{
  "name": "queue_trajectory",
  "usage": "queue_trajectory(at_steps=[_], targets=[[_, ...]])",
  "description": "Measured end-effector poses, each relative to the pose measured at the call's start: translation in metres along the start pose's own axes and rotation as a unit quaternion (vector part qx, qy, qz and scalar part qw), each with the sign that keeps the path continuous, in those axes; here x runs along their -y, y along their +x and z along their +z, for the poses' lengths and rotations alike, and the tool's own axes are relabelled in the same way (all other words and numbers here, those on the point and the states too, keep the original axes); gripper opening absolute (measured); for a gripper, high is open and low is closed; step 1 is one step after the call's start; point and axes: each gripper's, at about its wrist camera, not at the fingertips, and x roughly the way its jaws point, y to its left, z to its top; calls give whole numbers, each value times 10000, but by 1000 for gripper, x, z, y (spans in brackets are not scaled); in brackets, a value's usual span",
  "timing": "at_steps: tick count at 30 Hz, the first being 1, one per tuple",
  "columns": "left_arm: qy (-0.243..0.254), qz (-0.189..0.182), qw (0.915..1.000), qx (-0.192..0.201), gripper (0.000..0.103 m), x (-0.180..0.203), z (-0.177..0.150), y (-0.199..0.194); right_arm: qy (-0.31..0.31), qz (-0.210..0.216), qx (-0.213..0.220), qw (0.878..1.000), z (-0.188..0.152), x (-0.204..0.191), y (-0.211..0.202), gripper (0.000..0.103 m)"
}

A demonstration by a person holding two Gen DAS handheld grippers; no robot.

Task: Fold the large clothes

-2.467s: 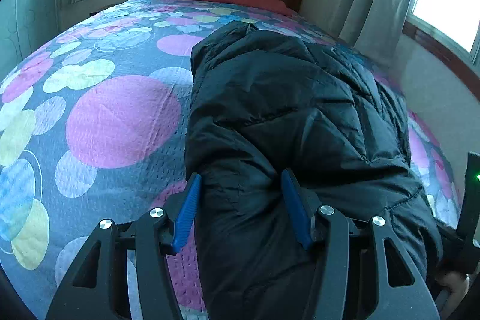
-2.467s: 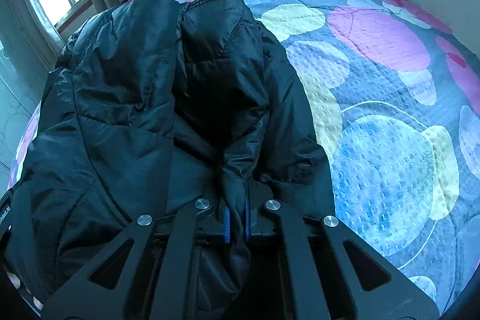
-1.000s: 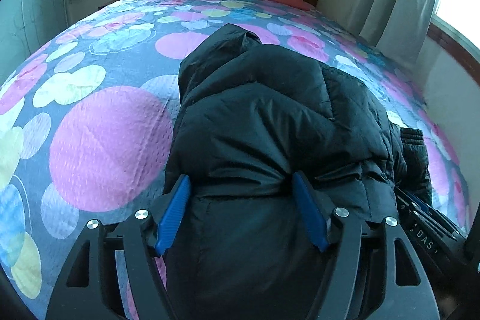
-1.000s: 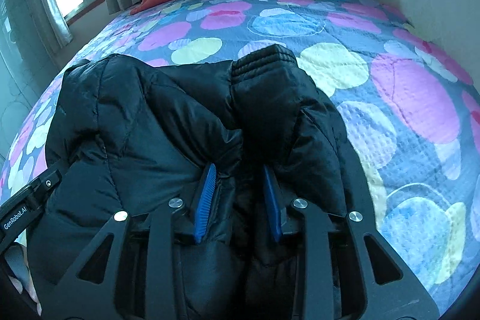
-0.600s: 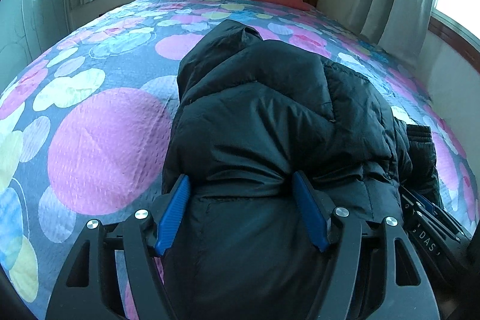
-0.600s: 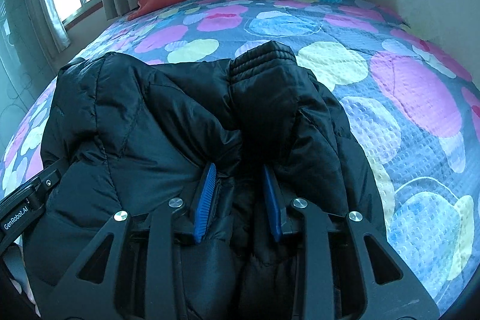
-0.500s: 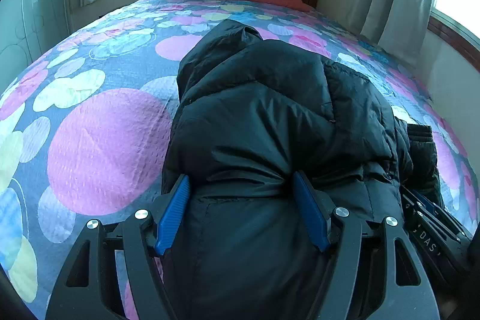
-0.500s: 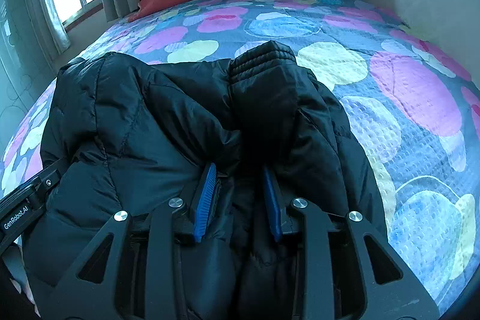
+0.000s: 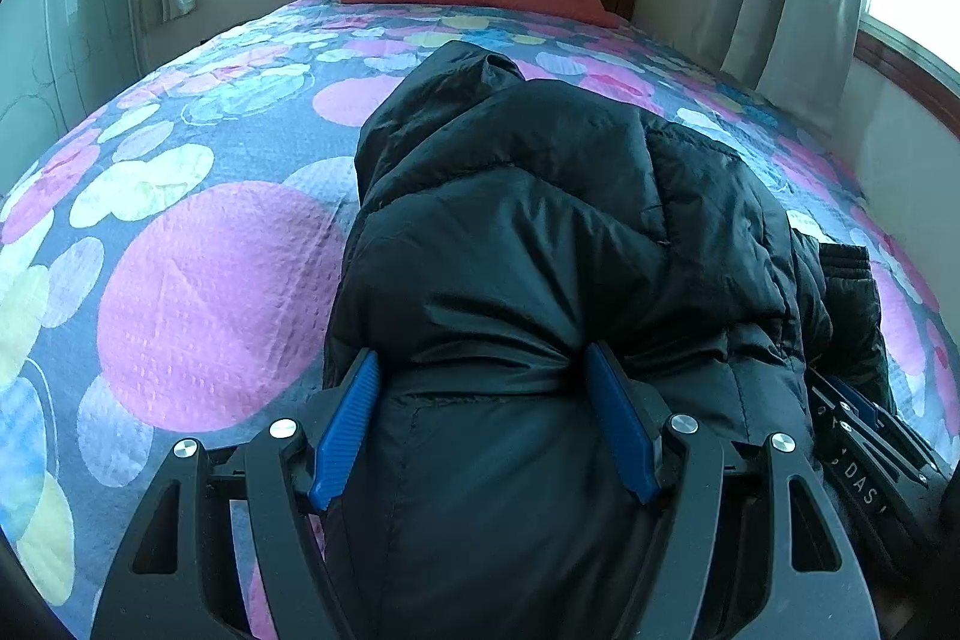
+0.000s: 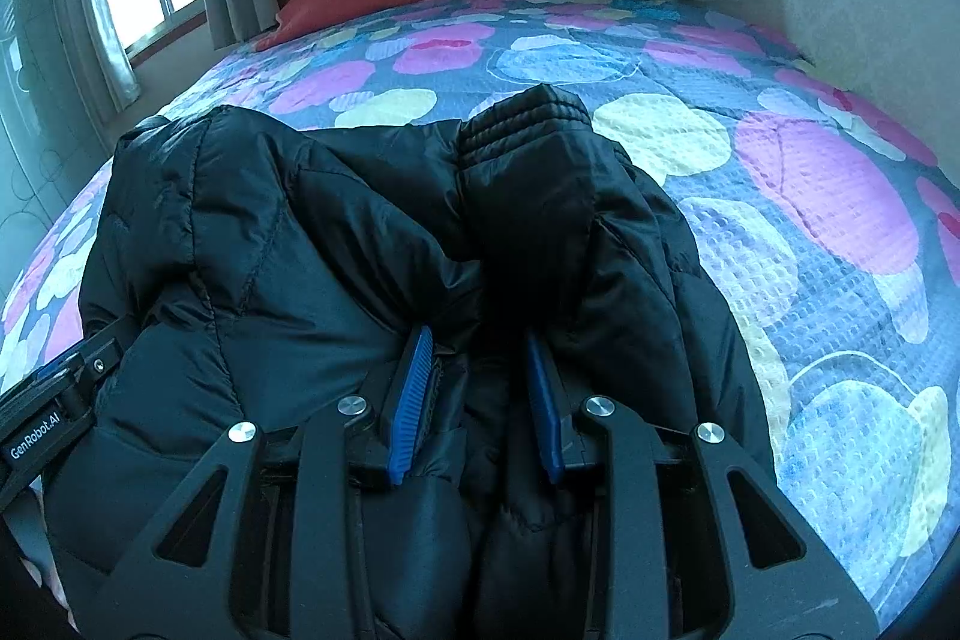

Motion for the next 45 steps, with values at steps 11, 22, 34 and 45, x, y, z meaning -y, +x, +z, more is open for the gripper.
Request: queue_trajectory(at_steps=[11, 22, 34, 45], targets=[[-580, -354, 9974, -228, 73, -19, 12, -13, 66, 21, 65, 10000, 8, 2, -18, 33], [-1185, -380, 9918, -279, 74, -35, 11, -28, 241, 72, 171, 9995, 14, 7, -36, 44], [-3649, -634, 9280, -398, 76, -114, 3, -36, 1479, 613, 313, 9866, 42, 65, -56, 69], [-4094, -1343, 8983, -866, 83, -116, -20, -8, 2162, 825, -419, 9720, 29, 102, -1, 82]])
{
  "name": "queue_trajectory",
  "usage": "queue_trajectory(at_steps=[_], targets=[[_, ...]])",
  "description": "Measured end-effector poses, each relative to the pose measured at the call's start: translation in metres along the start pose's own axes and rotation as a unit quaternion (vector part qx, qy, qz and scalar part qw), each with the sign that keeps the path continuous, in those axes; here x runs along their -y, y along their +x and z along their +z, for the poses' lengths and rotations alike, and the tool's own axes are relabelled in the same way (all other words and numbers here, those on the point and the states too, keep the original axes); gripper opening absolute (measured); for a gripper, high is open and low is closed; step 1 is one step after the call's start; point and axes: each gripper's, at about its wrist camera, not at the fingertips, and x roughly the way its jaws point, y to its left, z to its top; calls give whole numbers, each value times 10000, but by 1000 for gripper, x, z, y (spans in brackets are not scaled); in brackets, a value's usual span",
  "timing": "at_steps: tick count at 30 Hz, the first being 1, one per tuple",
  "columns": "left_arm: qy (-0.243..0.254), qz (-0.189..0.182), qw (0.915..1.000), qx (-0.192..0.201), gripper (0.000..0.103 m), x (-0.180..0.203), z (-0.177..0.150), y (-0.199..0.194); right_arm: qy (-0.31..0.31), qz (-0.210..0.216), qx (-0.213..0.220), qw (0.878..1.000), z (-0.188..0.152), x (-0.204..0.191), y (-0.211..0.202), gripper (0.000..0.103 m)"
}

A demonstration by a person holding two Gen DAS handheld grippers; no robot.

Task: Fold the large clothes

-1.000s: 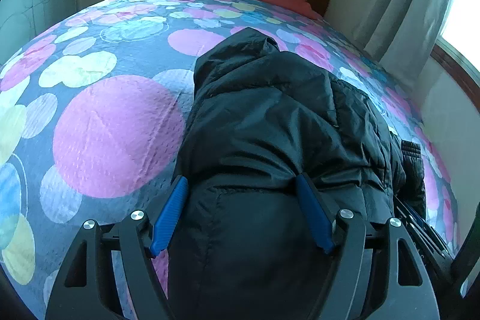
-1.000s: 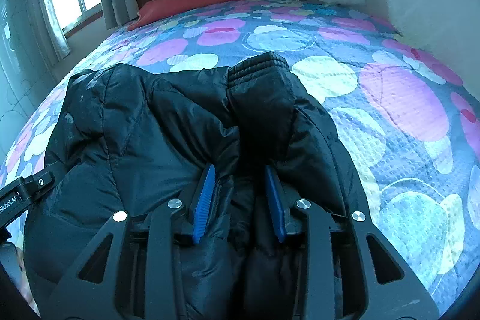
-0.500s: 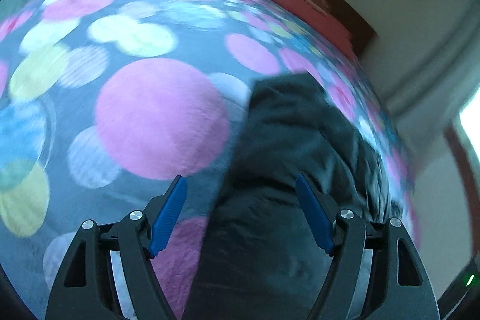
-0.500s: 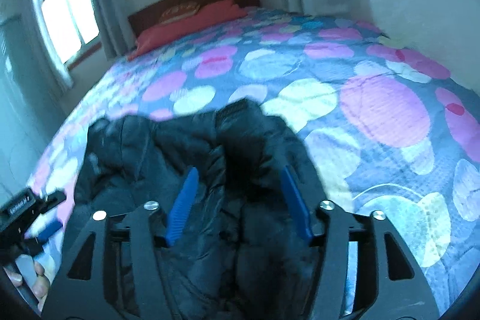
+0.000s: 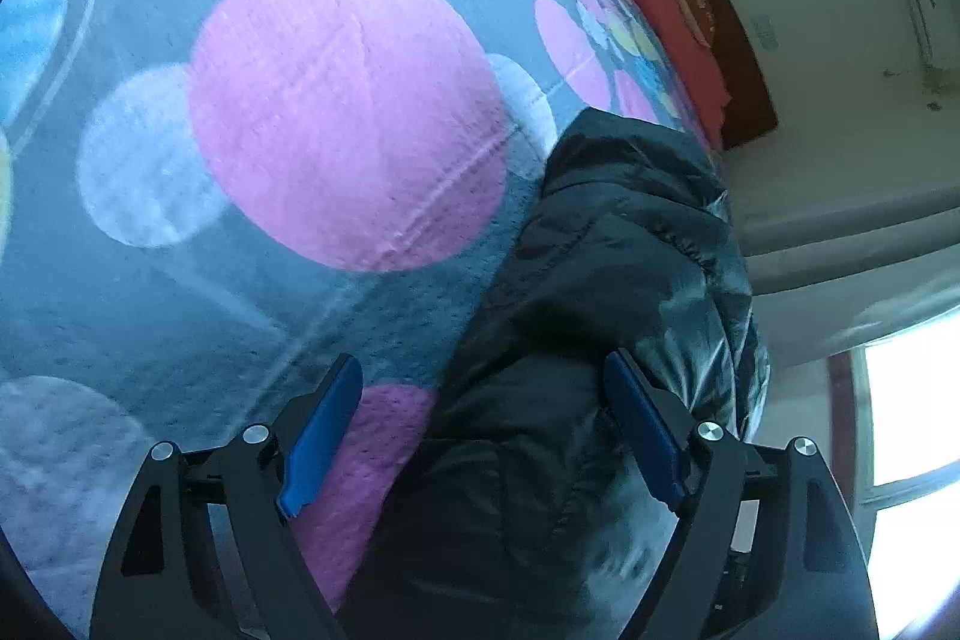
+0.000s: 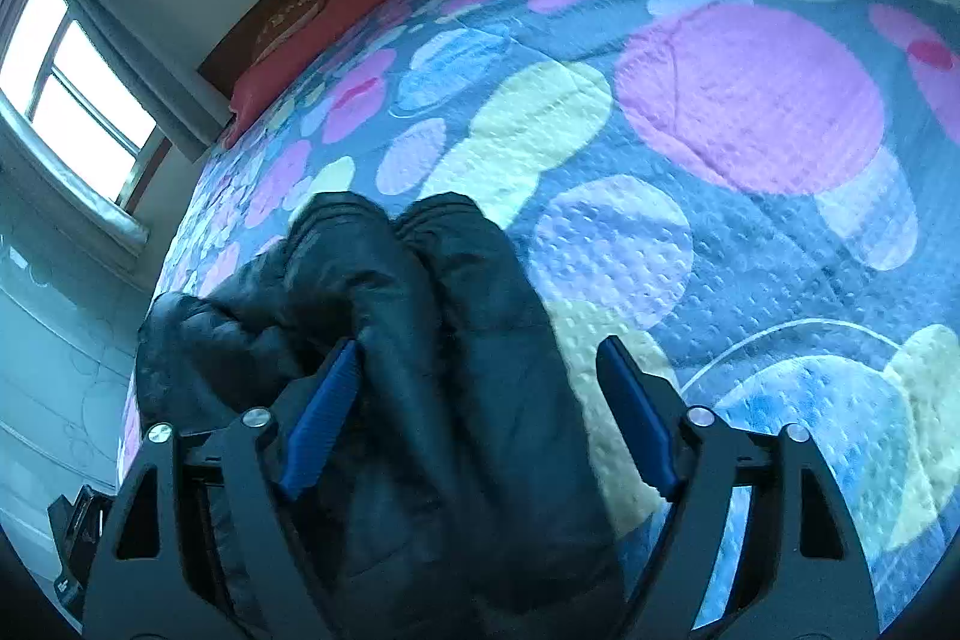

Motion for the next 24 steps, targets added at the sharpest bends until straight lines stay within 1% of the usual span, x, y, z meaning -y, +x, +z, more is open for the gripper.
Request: queue_trajectory(at_steps=[2, 5, 8, 9, 10, 11, 12, 13, 14, 15, 16, 17, 20, 24], targets=[[15, -119, 9999, -101, 85, 1, 1, 5, 101, 94, -77, 9999, 1, 6, 6, 87], [30, -361, 9989, -313, 86, 1, 3, 15, 257, 368, -193, 9988, 2, 13, 16, 91], [251, -641, 9960, -569, 86, 6, 2, 22, 36, 490, -331, 9982, 1, 7, 19, 91], [343, -666, 9952, -625, 86, 9, 2, 25, -178, 516, -454, 9975, -2, 0, 21, 91], [430, -692, 9945, -664, 85, 11, 1, 26, -290, 543, -537, 9967, -4, -2, 23, 86], [546, -709, 9935, -702, 81, 15, -2, 27, -412, 554, -680, 9953, -7, -7, 27, 72], [630, -655, 9934, -695, 80, 17, -3, 28, -450, 515, -675, 9954, -9, -8, 29, 68], [718, -616, 9931, -692, 77, 20, -4, 27, -469, 564, -674, 9950, -10, -10, 29, 60], [784, -611, 9926, -703, 76, 23, -6, 27, -410, 697, -711, 9942, -11, -9, 29, 49], [821, -605, 9922, -711, 74, 24, -6, 27, -320, 847, -743, 9931, -13, -9, 29, 44], [855, -601, 9919, -718, 72, 25, -6, 26, -272, 926, -756, 9925, -14, -8, 29, 37], [886, -620, 9915, -721, 71, 25, -6, 25, -247, 1001, -746, 9919, -16, -9, 27, 32], [1006, -624, 9906, -690, 66, 33, -1, 26, -261, 1092, -653, 9915, -18, -13, 18, 24], [1245, -619, 9883, -630, 63, 42, 2, 18, -305, 1281, -502, 9900, -18, -26, 4, 22]])
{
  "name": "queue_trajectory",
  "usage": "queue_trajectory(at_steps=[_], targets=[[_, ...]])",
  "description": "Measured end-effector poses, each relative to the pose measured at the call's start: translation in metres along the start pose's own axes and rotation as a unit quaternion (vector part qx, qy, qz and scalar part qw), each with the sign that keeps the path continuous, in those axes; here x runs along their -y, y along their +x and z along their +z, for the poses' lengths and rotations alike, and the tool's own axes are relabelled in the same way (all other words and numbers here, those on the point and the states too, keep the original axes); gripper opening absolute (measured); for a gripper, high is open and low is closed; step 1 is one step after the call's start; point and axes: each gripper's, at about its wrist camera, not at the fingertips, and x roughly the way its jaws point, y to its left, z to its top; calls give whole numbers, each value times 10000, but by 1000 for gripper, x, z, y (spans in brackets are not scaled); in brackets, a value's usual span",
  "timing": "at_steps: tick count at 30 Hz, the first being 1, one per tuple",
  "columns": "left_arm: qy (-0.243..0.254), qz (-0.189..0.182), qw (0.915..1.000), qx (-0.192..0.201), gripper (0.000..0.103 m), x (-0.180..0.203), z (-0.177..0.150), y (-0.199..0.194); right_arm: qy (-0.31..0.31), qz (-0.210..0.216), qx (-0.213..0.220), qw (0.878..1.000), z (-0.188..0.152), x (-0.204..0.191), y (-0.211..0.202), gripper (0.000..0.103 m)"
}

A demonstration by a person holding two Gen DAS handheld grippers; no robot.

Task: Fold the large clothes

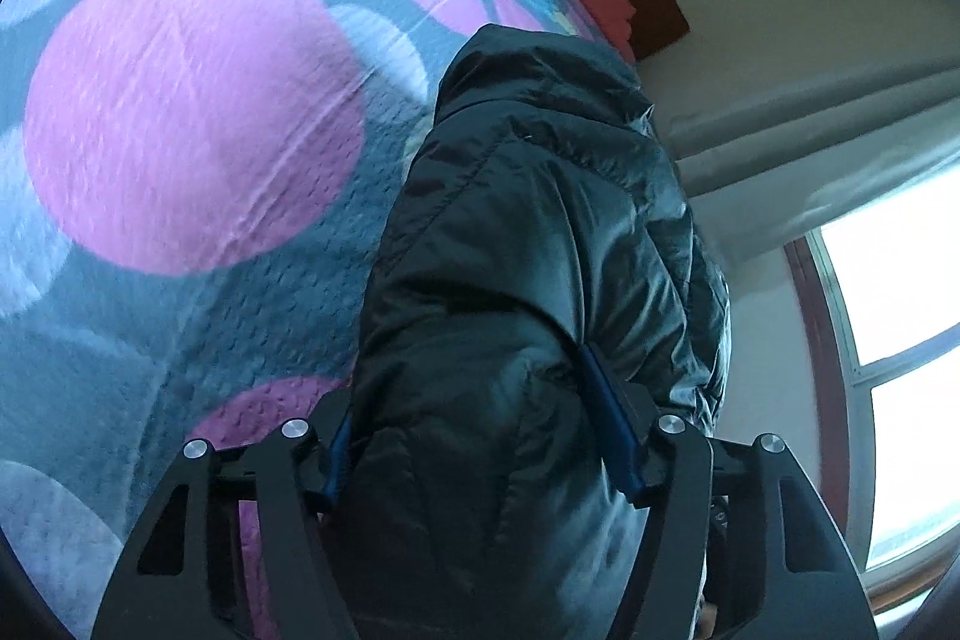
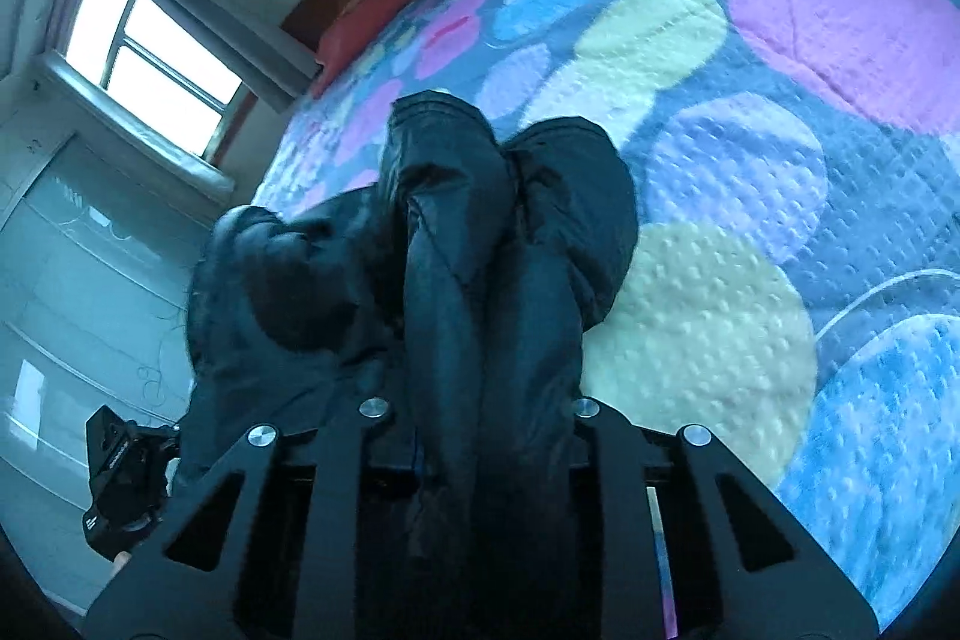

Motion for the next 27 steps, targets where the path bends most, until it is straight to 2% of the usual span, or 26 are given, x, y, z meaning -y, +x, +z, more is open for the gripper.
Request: queue_trajectory(at_steps=[7, 15, 21, 27], targets=[[305, 89, 9991, 281, 61, 8, 31, -21, 156, 497, 71, 9986, 9, -27, 16, 21], [419, 324, 9964, 665, 61, -3, 92, -35, 191, 852, -66, 9962, 30, -72, 78, 21], [292, 561, 9958, 665, 61, -28, 127, -21, 175, 730, -321, 9967, 39, -86, 126, 21], [182, 709, 9956, 583, 62, -48, 138, -3, 204, 423, -509, 9976, 33, -78, 150, 21]])
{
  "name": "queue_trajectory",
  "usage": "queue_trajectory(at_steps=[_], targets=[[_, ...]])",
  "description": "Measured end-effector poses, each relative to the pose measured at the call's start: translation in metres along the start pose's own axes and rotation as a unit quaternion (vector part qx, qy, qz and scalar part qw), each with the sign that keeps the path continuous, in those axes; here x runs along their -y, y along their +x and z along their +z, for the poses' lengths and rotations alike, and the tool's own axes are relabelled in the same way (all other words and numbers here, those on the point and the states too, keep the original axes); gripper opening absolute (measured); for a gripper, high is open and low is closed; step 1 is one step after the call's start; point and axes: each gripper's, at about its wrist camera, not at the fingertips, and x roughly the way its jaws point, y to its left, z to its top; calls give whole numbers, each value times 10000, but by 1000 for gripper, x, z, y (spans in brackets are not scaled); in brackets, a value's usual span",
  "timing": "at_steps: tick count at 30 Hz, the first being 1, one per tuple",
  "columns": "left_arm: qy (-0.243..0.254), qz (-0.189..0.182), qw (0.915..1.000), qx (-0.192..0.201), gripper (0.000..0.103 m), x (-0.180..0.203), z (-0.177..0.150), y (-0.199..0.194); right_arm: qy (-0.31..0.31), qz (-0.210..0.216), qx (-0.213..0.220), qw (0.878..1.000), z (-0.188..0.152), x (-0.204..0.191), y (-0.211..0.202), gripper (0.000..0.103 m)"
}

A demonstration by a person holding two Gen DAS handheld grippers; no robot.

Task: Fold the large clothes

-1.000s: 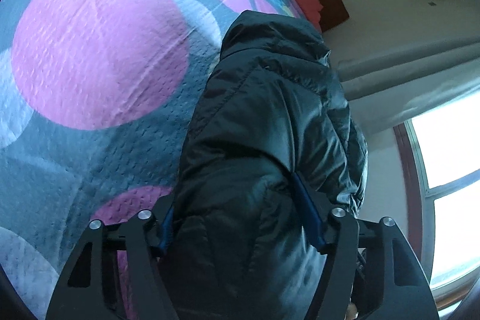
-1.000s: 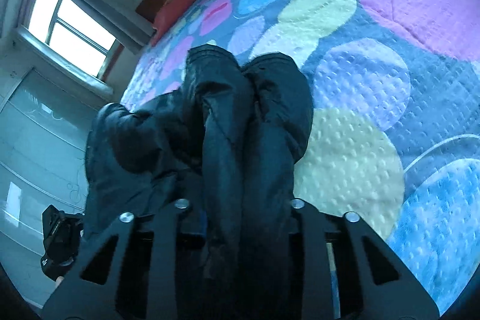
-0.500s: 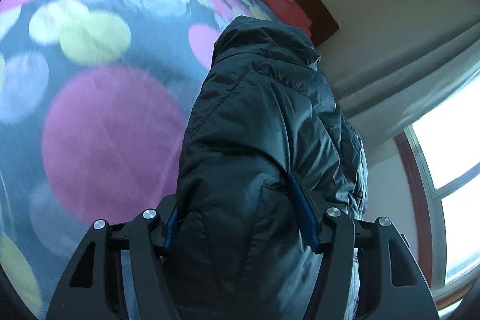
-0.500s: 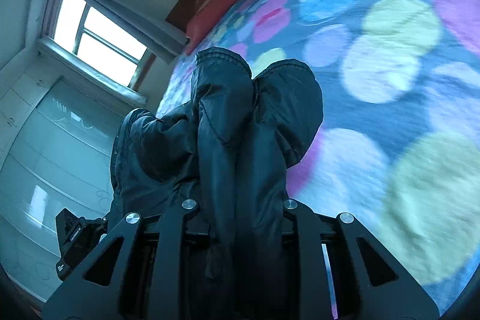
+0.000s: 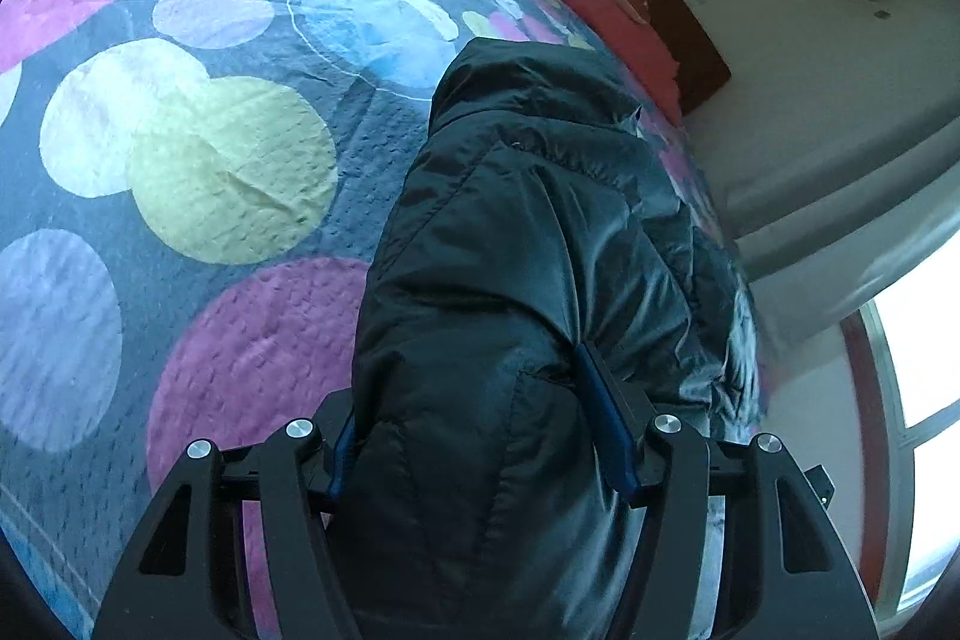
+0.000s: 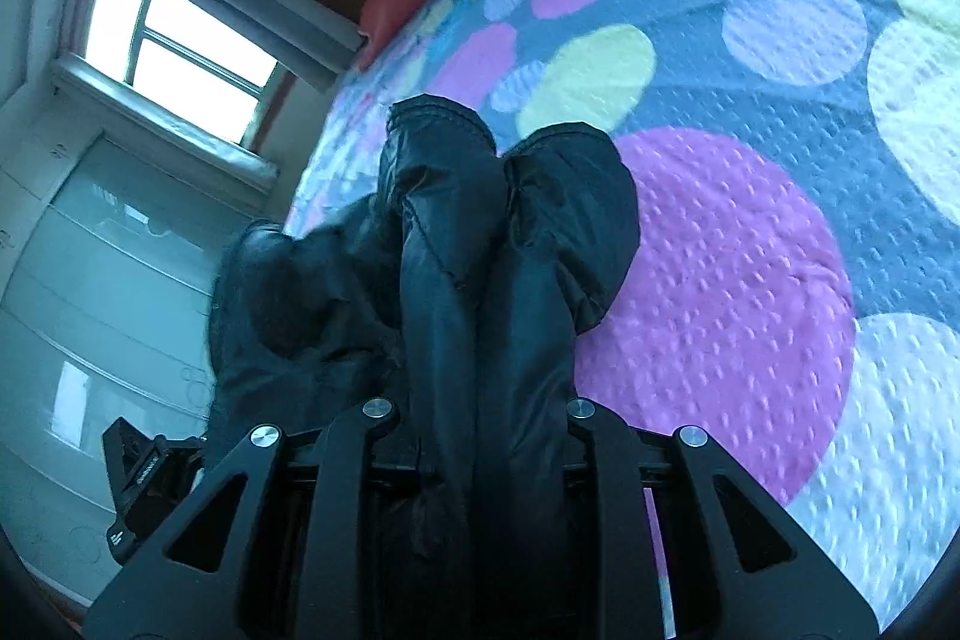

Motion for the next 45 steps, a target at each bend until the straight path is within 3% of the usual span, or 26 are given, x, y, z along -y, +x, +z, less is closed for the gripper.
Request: queue_trajectory(at_steps=[7, 12, 13, 15, 20, 24, 27, 29, 32, 35, 45], targets=[[40, 16, 10000, 41, 63, -2, -1, 3, -15, -111, -7, 9999, 2, 2, 9, 28], [38, -116, 9999, -4, 67, -6, 1, -9, -67, -286, 50, 9996, 2, 0, 0, 48], [58, -144, 9999, 11, 69, -8, 2, -13, -85, -299, 60, 9995, 0, 0, -4, 58], [78, -257, 9996, 78, 75, -10, -4, -27, -99, -287, 78, 9995, -5, -1, -14, 69], [239, -395, 9989, 41, 81, -20, -30, -51, -55, -259, -49, 9996, -27, 3, -35, 80], [217, -594, 9979, -103, 82, -27, -52, -58, 45, -185, -209, 9996, -44, 7, -39, 80], [348, -535, 9979, -72, 80, -26, -59, -58, 68, -141, -278, 9995, -54, 9, -37, 76], [379, -513, 9979, -89, 75, -24, -60, -59, 47, -196, -303, 9993, -54, 7, -38, 55], [541, -478, 9974, -82, 65, -16, -61, -66, 146, -77, -350, 9993, -55, 7, -44, 35], [574, -426, 9974, -87, 63, -13, -64, -70, 75, -79, -327, 9994, -59, 3, -51, 31], [828, -151, 9964, 79, 63, -8, -71, -63, 163, 40, -272, 9995, -63, 15, -46, 30]])
